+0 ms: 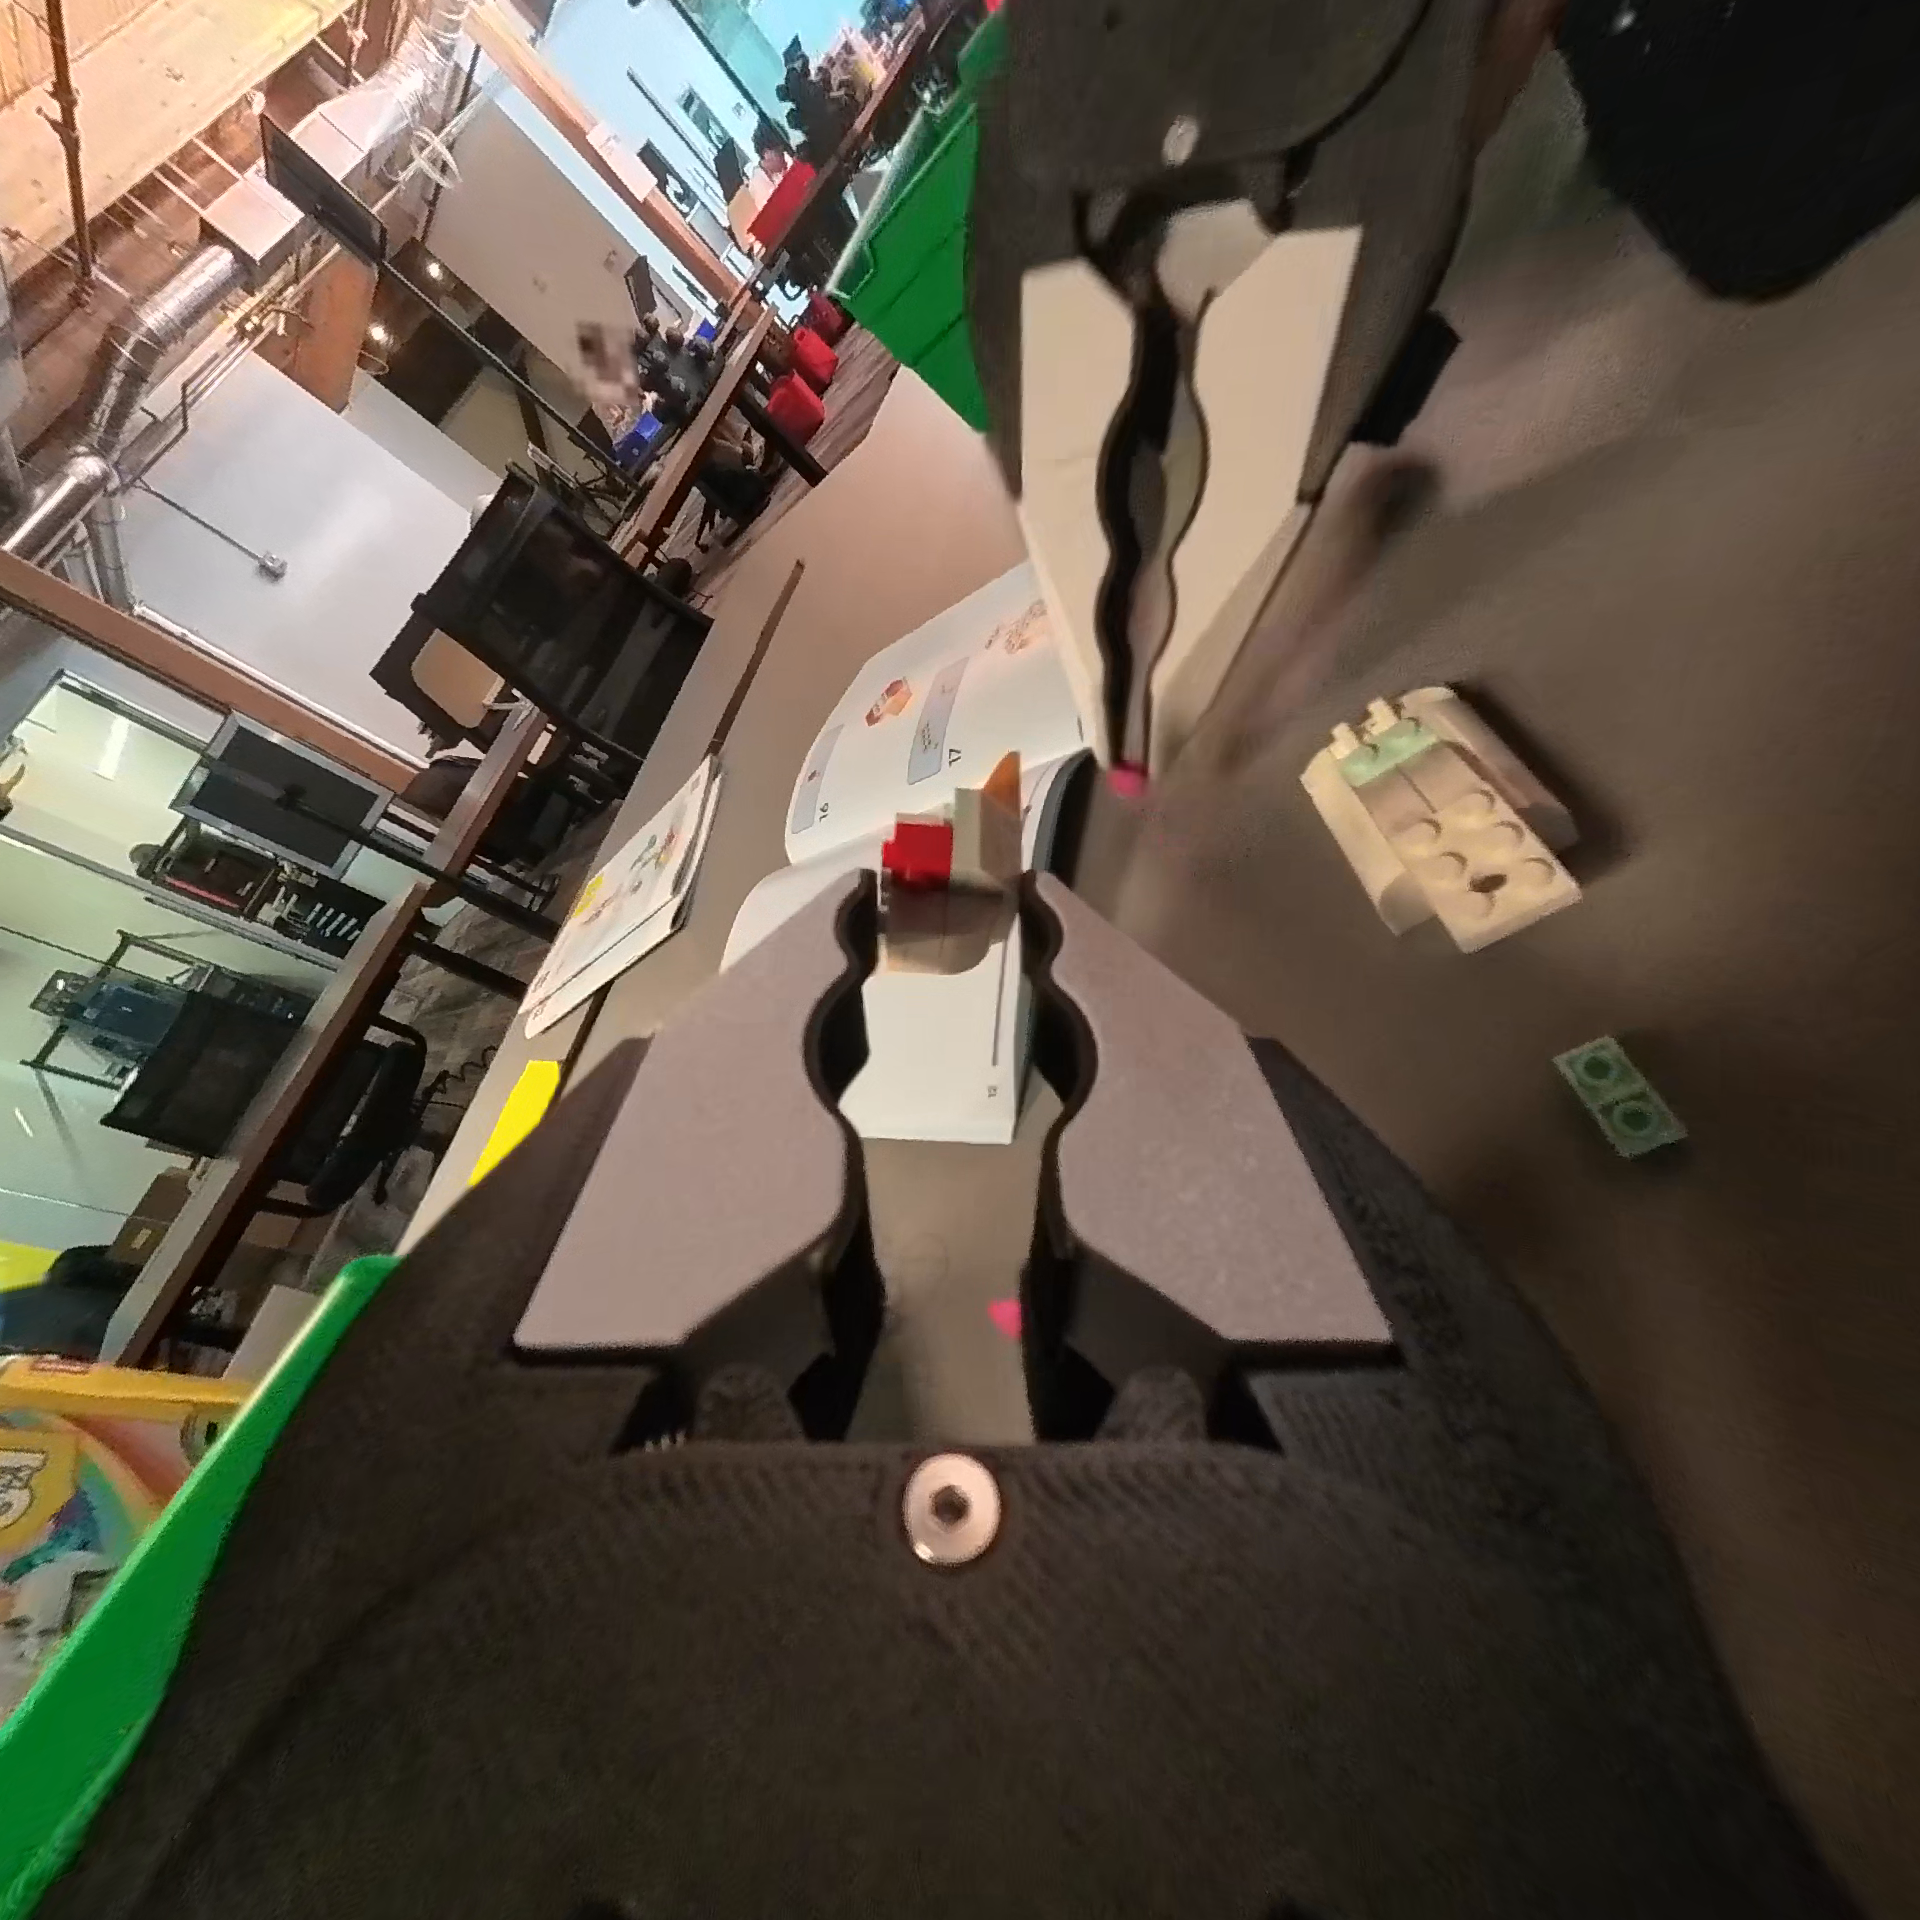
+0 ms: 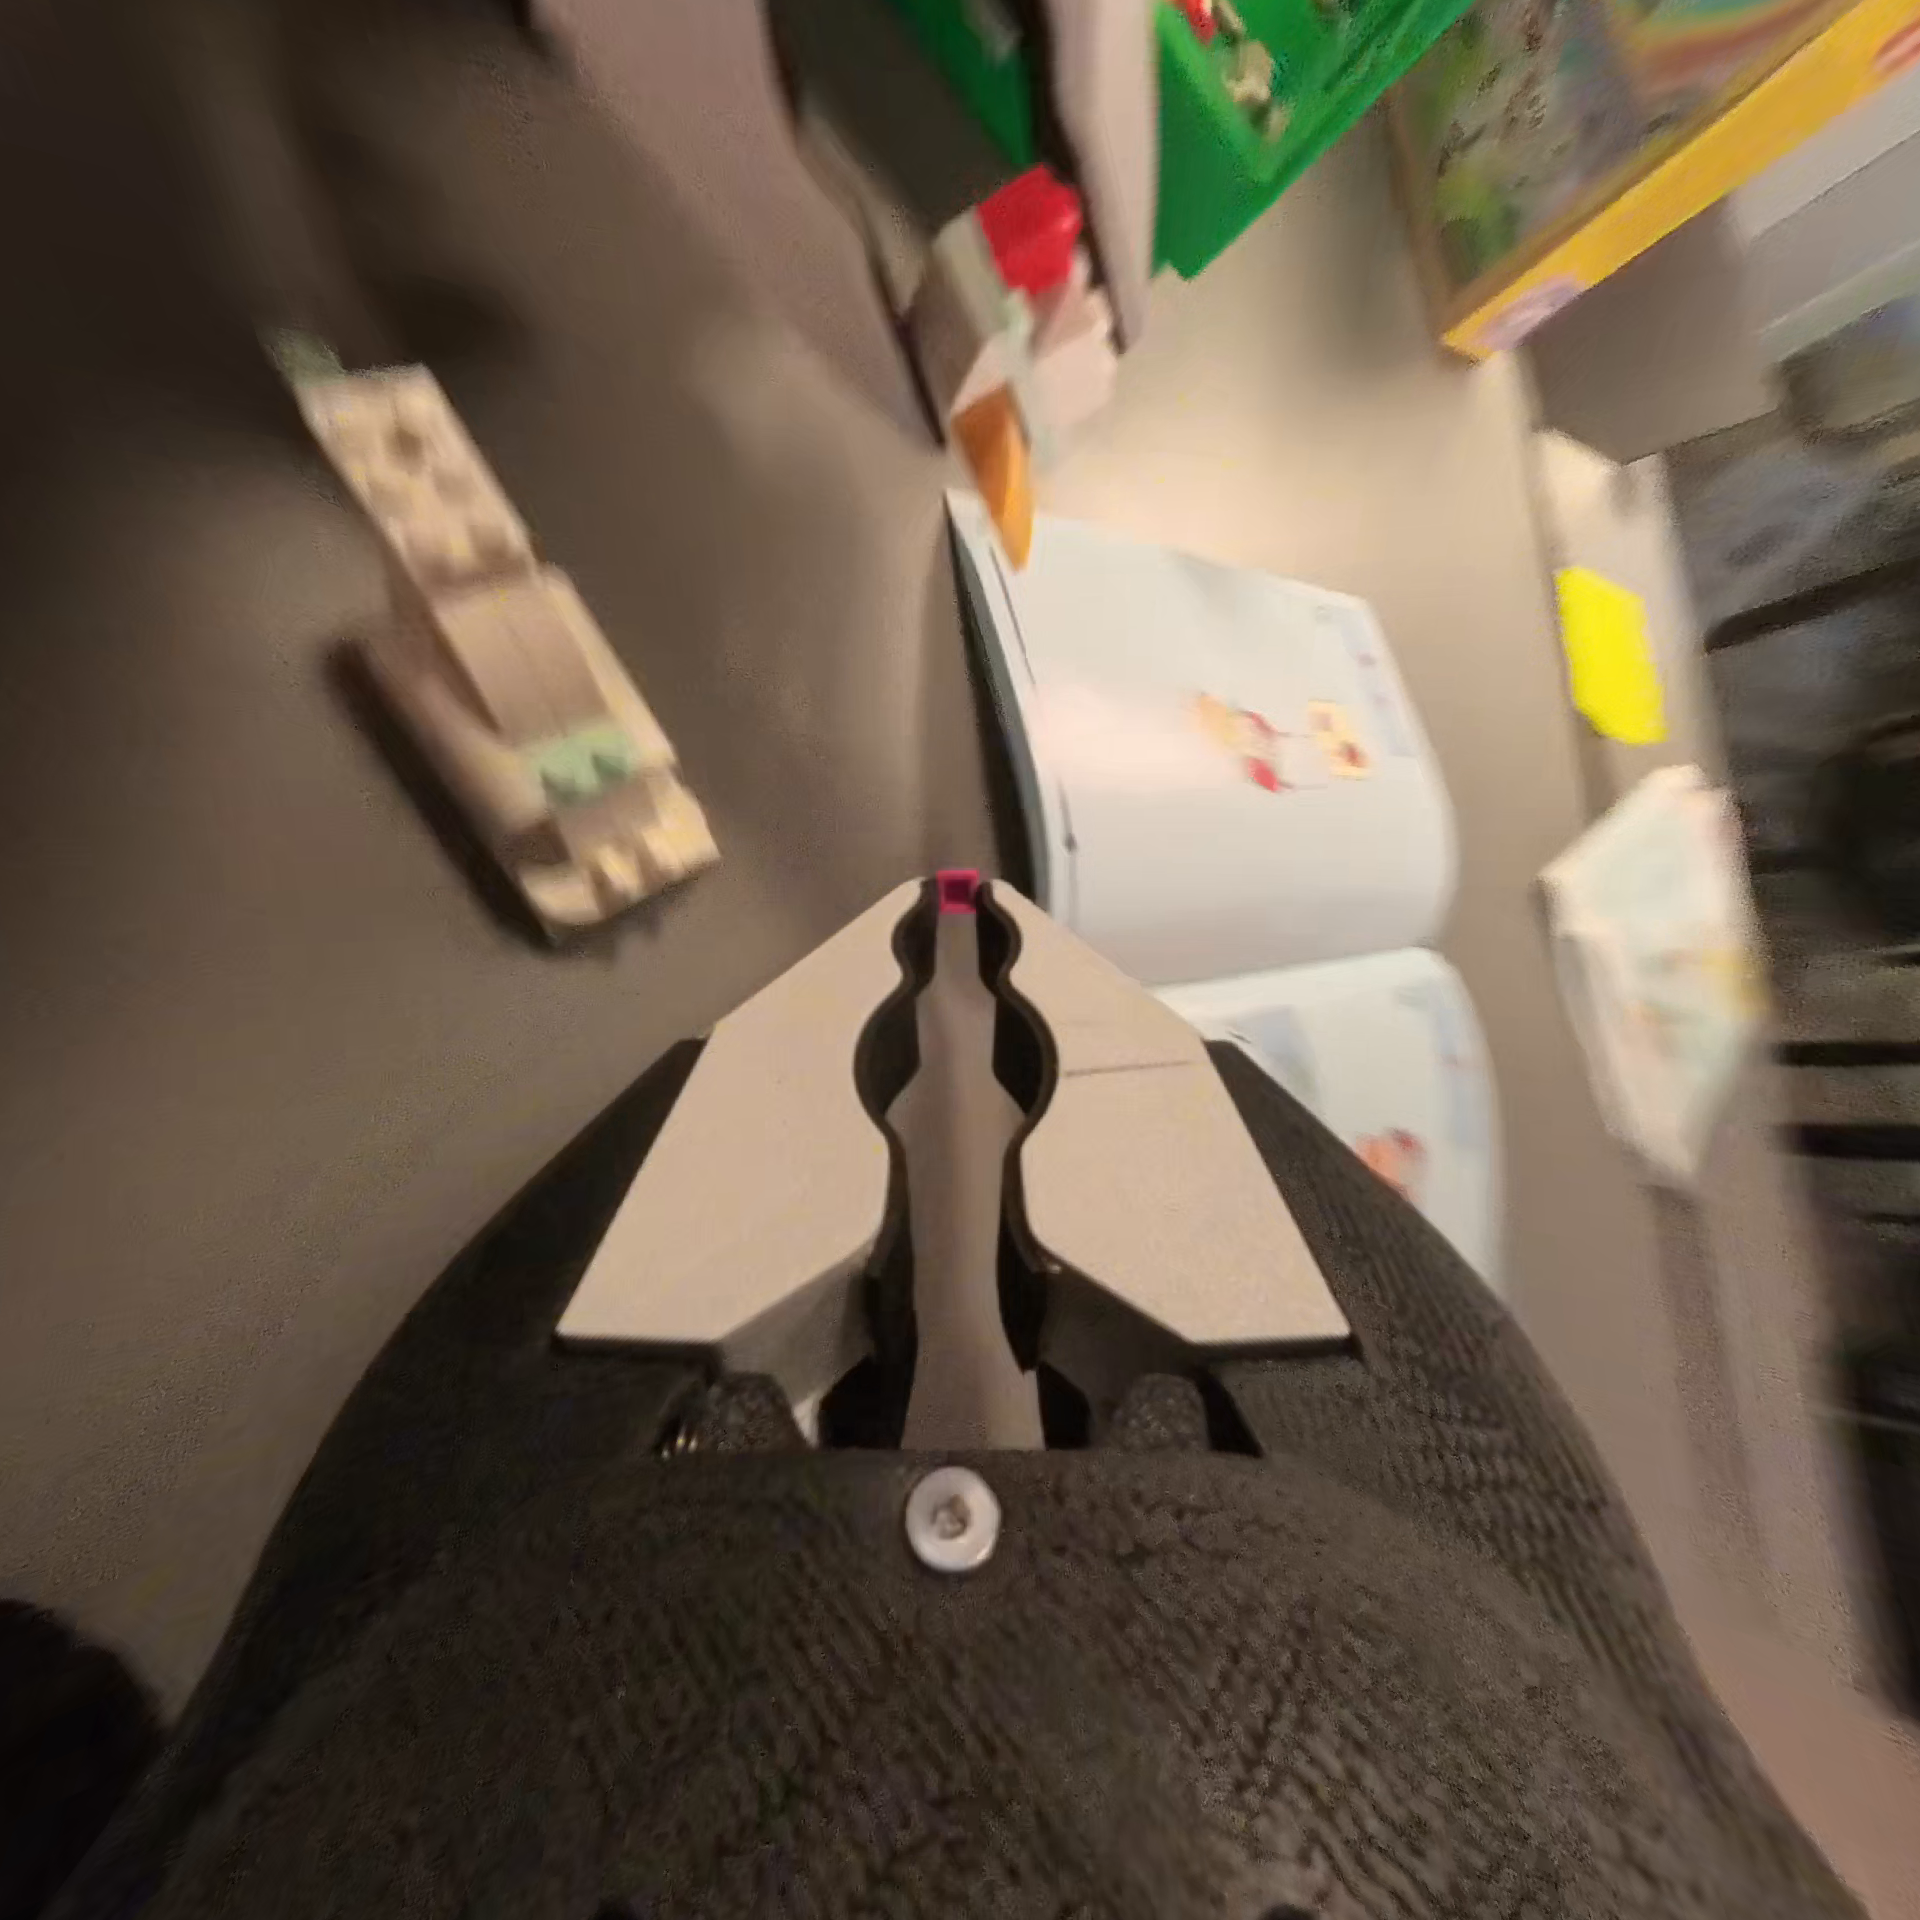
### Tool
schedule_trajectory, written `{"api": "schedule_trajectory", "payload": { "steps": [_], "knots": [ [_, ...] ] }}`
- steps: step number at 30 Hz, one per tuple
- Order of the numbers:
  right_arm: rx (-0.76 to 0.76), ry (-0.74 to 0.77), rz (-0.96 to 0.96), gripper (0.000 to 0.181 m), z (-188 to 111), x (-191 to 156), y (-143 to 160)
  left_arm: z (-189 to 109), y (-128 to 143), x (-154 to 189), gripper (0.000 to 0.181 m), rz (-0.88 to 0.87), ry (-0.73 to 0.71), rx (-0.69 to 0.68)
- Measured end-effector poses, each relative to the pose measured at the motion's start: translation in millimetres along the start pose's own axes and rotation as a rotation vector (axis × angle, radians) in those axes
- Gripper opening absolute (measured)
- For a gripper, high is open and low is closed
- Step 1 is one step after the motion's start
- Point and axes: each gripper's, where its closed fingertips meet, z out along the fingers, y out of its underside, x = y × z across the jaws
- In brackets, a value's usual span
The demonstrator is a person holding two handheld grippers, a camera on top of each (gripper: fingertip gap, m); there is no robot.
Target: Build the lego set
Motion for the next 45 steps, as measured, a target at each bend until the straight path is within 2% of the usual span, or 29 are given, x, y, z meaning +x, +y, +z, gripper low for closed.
{"api": "schedule_trajectory", "payload": {
  "steps": [1,3,5,7,8,12,15,23,35,42,45],
  "knots": [
    [-0.062,0.069,-0.132,0.005,-6.0,5.0,7.6,0.2,-0.4,0.4,0.026,-0.008,0.003,0.002],
    [-0.225,0.171,-0.487,0.005,-18.0,11.3,26.1,0.8,-1.0,0.8,0.026,-0.015,0.006,0.002],
    [-0.385,0.199,-0.896,0.006,-27.7,10.5,42.6,1.6,-1.2,2.3,0.026,-0.016,0.013,0.0],
    [-0.459,0.188,-1.278,0.005,-34.5,4.8,48.6,2.3,-1.6,4.2,0.026,-0.012,0.02,-0.001],
    [-0.454,0.174,-1.409,0.005,-36.6,-0.6,47.6,2.4,-1.9,5.0,0.026,-0.01,0.023,-0.001],
    [-0.422,0.048,-1.629,0.005,-43.4,-24.2,49.3,2.8,-3.4,7.4,0.026,-0.011,0.033,0.001],
    [-0.388,0.02,-1.792,0.005,-44.2,-33.6,46.3,3.5,-4.2,9.5,0.026,-0.013,0.043,0.004],
    [-0.253,-0.088,-1.957,0.006,-49.2,-54.9,36.1,3.4,-4.9,10.0,0.026,-0.017,0.048,0.009],
    [-0.191,-0.365,-1.96,0.01,-71.0,-76.7,43.4,3.9,-5.6,12.8,0.026,0.014,0.051,0.003],
    [-0.211,-0.479,-1.8,0.035,-79.4,-82.5,44.4,4.0,-6.4,15.4,0.026,0.035,0.057,0.002],
    [-0.265,-0.45,-1.594,0.037,-81.7,-76.4,41.8,3.8,-6.7,14.3,0.026,0.032,0.053,0.004]
  ]
}}
